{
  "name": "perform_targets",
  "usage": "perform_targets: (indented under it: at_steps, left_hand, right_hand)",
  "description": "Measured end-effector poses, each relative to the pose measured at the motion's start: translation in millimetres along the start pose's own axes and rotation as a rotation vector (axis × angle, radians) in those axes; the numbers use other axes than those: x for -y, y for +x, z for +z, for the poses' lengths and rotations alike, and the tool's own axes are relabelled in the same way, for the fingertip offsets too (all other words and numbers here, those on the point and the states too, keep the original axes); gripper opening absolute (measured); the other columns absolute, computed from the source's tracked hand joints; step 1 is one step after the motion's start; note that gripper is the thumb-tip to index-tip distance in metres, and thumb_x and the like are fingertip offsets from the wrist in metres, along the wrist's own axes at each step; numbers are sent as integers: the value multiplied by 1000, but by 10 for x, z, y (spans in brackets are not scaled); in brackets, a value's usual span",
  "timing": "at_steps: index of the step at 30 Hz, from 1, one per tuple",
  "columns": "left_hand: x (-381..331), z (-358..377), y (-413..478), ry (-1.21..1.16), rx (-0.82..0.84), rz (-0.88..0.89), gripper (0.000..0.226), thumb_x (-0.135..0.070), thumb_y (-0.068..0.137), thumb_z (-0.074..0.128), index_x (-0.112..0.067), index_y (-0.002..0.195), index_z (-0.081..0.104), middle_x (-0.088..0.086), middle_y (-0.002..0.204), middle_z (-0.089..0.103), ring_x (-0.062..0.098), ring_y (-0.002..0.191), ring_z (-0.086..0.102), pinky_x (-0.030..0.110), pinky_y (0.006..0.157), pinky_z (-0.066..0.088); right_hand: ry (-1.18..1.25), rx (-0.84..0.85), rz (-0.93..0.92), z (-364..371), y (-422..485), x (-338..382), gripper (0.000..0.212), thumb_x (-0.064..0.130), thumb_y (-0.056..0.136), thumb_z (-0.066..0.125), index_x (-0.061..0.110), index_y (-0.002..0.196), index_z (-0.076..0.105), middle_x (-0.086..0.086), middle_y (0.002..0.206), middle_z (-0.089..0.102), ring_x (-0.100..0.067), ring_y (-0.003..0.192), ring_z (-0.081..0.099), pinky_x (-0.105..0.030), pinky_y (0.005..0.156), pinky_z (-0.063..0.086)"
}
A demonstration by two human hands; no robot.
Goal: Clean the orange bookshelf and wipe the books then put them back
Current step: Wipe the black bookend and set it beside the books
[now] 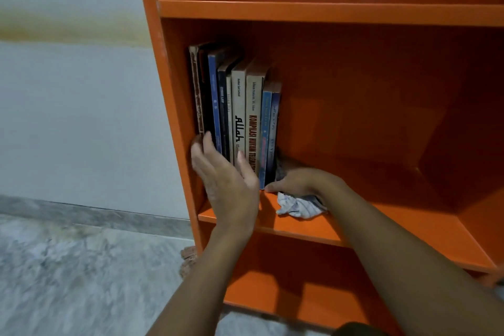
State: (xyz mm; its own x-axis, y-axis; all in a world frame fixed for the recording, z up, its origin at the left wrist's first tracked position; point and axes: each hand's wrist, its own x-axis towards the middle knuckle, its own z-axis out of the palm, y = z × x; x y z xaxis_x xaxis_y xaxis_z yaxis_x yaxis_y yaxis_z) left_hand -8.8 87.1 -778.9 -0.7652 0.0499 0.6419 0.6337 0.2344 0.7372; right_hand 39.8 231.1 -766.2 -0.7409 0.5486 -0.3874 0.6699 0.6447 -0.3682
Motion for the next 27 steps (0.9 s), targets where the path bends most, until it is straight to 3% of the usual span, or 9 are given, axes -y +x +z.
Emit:
perform_targets:
  at_steps: [2,7,11,14,16,18,21,23,27]
  left_hand:
    - [-32,-33,51,-134,14,-165,50,-17,98,54,-7,143,33,6,133,50,16,122,50,16,98,40]
    - [236,-27,250,-84,81,-246,22,-10,98,46,-12,111,64,3,97,69,21,86,66,42,79,59]
    - [217,-7,288,-94,81,-221,19,-11,98,47,-13,107,64,4,96,70,24,81,68,45,73,60]
    - [276,-1,316,-58,131,-150,25,-12,99,47,-12,121,59,6,105,69,24,90,68,44,80,59]
    - [287,-41,225,-37,159,-43,44,-14,99,48,-11,142,41,8,123,61,22,110,60,35,96,52]
    - [320,-45,24,130,142,186,64,-19,98,53,-5,152,22,16,145,40,25,134,40,30,110,33]
    - [431,49,-53,463,113,589,80,-21,92,64,-7,154,14,25,158,10,35,150,6,49,121,6]
    - [509,110,133,577,155,654,85,-28,92,64,-16,157,10,21,161,2,30,150,-8,50,121,-4]
    - [540,235,407,759,202,628,86,-65,93,43,-26,157,1,14,163,-9,26,149,-17,53,116,-14]
  right_hand:
    - [26,-71,-42,48,-17,-30,70,54,91,57,15,147,38,-10,147,46,-26,123,50,-28,85,35]
    - [70,-147,-123,91,-34,-98,71,49,92,59,20,150,31,-7,150,41,-25,129,46,-26,91,37]
    - [213,-198,-164,98,38,-81,55,34,91,66,24,141,44,1,141,52,-21,125,52,-29,95,43]
    - [255,-283,-169,59,149,-51,57,31,82,76,26,134,52,4,133,59,-16,115,58,-32,94,49]
    - [243,-306,-166,57,180,-40,60,32,78,79,25,132,55,4,130,61,-16,111,59,-31,90,51]
    - [238,-327,-182,81,214,-43,61,34,75,81,23,130,57,2,129,62,-17,112,61,-36,93,52]
    - [254,-329,-175,104,245,-77,62,36,75,82,20,130,58,0,127,64,-16,108,63,-35,89,55]
    - [240,-302,-182,84,272,-121,61,36,76,81,21,130,59,0,124,65,-13,102,63,-27,79,54]
    - [133,-307,-229,52,311,-162,52,40,80,76,24,127,60,2,125,64,-15,108,61,-28,84,50]
